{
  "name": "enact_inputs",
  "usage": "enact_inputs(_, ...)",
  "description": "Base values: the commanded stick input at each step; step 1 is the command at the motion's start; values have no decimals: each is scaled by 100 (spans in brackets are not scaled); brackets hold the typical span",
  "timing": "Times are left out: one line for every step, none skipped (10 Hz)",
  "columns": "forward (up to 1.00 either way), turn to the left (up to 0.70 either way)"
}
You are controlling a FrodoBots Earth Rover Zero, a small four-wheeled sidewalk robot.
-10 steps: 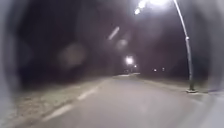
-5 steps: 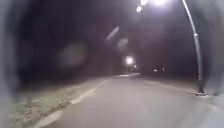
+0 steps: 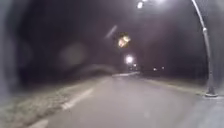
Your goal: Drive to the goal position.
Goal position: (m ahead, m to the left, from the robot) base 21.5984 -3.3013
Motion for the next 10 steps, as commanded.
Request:
enact_inputs(70, 0)
enact_inputs(70, 0)
enact_inputs(70, 0)
enact_inputs(70, 0)
enact_inputs(70, 0)
enact_inputs(70, 0)
enact_inputs(70, 0)
enact_inputs(70, 0)
enact_inputs(70, 0)
enact_inputs(70, 0)
